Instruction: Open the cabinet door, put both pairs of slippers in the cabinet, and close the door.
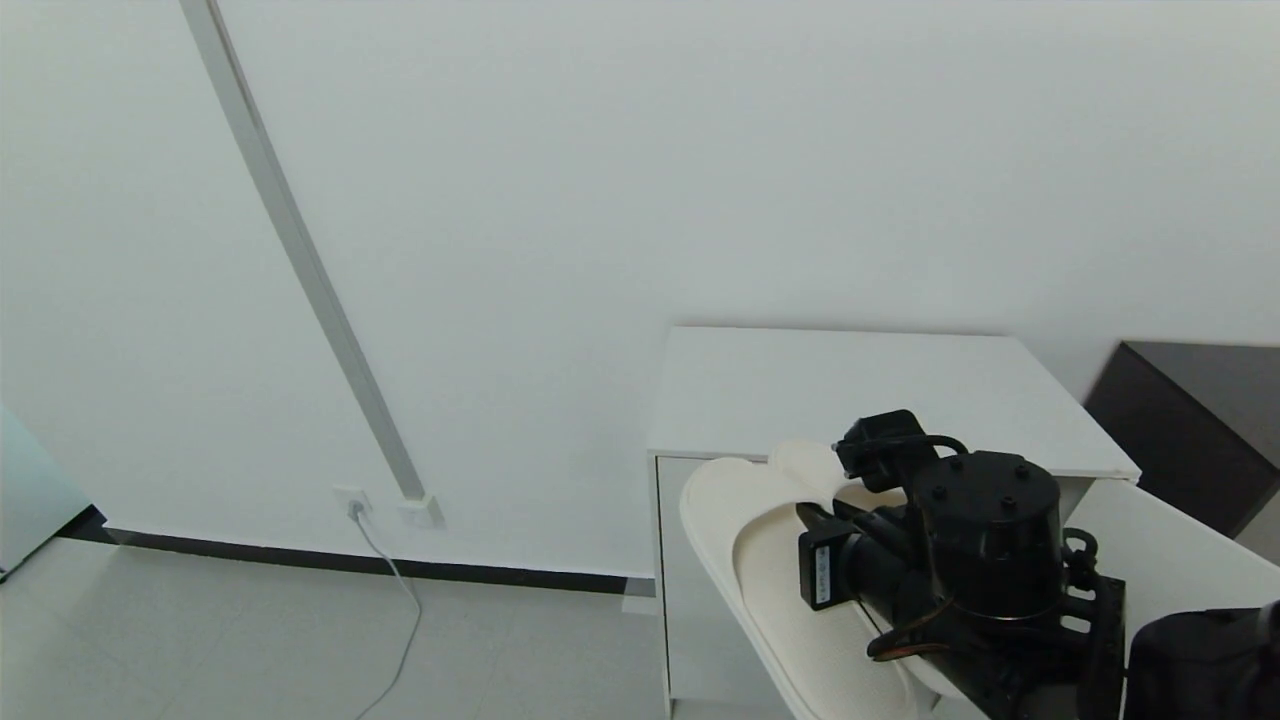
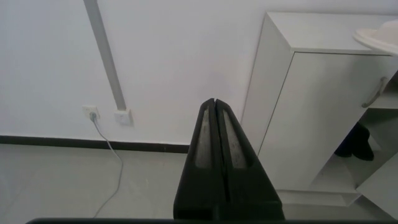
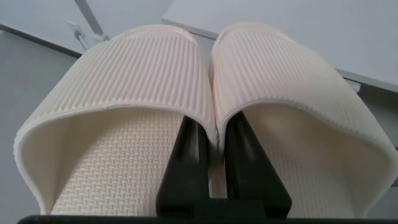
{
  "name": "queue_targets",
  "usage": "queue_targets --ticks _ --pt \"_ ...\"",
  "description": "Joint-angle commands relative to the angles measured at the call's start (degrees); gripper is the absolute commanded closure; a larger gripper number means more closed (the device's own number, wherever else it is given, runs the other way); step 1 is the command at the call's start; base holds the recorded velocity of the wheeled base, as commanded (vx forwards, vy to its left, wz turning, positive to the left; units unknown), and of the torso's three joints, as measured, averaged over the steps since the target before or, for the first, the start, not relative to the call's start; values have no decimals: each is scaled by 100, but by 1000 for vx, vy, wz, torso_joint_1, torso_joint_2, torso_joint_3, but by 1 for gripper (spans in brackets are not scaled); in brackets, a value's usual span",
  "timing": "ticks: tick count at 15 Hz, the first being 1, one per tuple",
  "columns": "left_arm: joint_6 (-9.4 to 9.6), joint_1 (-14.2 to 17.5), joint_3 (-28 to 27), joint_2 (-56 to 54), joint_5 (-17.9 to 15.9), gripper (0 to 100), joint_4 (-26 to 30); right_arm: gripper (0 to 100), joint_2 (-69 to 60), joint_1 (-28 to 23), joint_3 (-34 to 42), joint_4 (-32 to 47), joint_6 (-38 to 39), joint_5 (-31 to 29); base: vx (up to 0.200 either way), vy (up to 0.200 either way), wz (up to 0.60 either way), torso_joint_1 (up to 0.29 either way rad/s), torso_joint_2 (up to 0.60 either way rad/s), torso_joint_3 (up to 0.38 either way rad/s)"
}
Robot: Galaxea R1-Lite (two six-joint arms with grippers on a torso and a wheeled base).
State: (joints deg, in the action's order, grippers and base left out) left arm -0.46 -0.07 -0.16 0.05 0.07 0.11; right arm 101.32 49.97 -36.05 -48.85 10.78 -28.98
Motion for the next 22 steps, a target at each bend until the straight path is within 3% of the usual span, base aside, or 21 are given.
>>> queue_targets --ticks 1,11,22 --pt "-6 7 -2 4 1 100 -2 100 -130 92 36 -11 -5 -3 0 -200 0 -2 2 7" --pt "2 -1 -2 4 1 100 7 100 -578 435 318 33 -5 252 0 -200 0 2 4 1" --pt "2 7 -2 4 1 100 7 100 -560 487 406 24 -5 252 0 -18 0 1 0 1"
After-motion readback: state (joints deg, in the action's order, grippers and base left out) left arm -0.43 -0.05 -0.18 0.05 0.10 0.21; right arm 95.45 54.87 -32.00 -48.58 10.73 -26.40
